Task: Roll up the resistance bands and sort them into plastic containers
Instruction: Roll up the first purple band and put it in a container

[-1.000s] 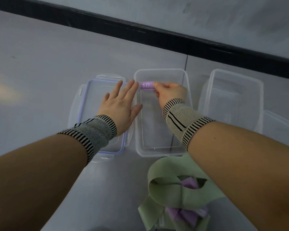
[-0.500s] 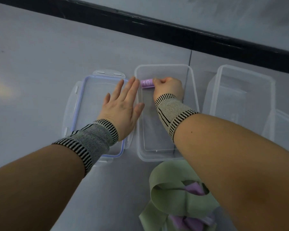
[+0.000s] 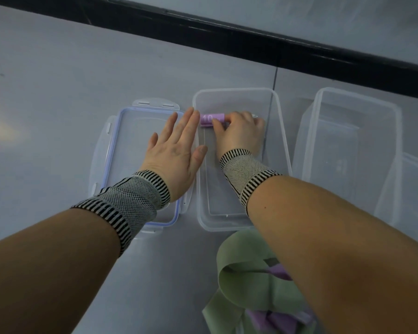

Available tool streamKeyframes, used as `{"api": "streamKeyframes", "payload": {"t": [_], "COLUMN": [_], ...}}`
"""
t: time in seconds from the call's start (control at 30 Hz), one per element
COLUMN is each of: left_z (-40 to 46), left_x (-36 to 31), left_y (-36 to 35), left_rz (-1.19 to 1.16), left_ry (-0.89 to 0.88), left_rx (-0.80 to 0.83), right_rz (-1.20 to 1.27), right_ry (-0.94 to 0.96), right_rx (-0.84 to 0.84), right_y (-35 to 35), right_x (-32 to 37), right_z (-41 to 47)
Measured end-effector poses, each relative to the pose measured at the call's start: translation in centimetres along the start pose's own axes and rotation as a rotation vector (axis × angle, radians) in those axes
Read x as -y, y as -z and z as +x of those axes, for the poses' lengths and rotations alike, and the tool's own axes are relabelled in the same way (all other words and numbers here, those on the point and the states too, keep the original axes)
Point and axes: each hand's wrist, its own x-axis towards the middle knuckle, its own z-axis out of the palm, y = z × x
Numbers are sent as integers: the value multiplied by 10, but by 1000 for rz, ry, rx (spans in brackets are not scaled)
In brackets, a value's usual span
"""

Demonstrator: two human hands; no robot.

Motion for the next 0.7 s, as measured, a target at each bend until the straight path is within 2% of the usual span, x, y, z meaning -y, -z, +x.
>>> {"api": "streamKeyframes", "payload": {"t": [0.3, 0.7], "left_z": [-1, -2], "left_x": [2, 0], "left_y": [-3, -1], "left_rz": [-6, -12], "left_ry": [-9, 8], "left_rx": [-19, 0], "right_rz": [138, 134], "right_ry": [-43, -86], "right_rx": [0, -27], "right_y": [-4, -6], "right_x": [-5, -1], "right_z": [-2, -4]}}
